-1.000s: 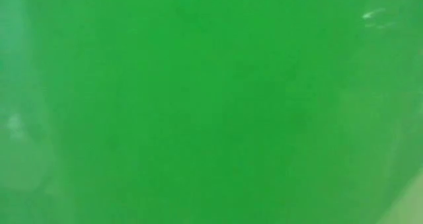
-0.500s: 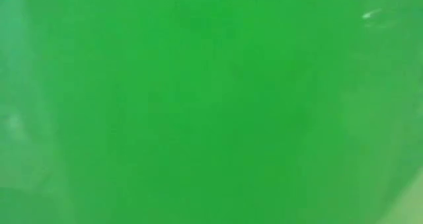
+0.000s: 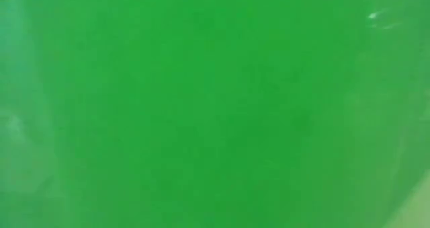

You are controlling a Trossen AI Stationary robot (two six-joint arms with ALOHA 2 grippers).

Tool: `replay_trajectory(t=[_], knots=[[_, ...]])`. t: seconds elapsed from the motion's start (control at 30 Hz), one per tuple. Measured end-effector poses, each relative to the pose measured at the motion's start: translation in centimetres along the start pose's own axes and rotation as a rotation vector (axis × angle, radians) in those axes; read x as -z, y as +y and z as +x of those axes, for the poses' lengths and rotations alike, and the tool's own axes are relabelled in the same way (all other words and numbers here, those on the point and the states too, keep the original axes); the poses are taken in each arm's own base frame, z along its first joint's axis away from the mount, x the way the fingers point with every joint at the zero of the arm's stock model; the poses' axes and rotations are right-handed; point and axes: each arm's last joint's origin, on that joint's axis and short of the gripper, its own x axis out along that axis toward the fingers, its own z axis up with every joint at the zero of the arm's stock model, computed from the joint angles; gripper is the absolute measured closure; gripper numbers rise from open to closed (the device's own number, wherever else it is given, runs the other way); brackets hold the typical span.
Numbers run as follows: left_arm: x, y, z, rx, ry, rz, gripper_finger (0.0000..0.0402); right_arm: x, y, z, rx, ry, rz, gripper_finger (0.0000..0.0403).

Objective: Pick & Place Mini bowls
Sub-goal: Stack the top green bowl on top of the green bowl on the shelf

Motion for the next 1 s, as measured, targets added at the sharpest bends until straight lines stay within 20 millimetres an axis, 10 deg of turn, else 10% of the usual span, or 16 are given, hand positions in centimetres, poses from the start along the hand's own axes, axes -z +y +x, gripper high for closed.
replay_trajectory(t=[0.4,1.0], knots=[[1.0,0.8,-2.1,0.003,-0.055,0.021,0.0315,-3.4,0.3,5.9,0.113,0.139,0.47,0.029],[1.0,0.8,-2.2,0.0,-0.06,0.141,0.0315,-4.5,0.8,12.3,0.152,0.211,0.503,0.0314]])
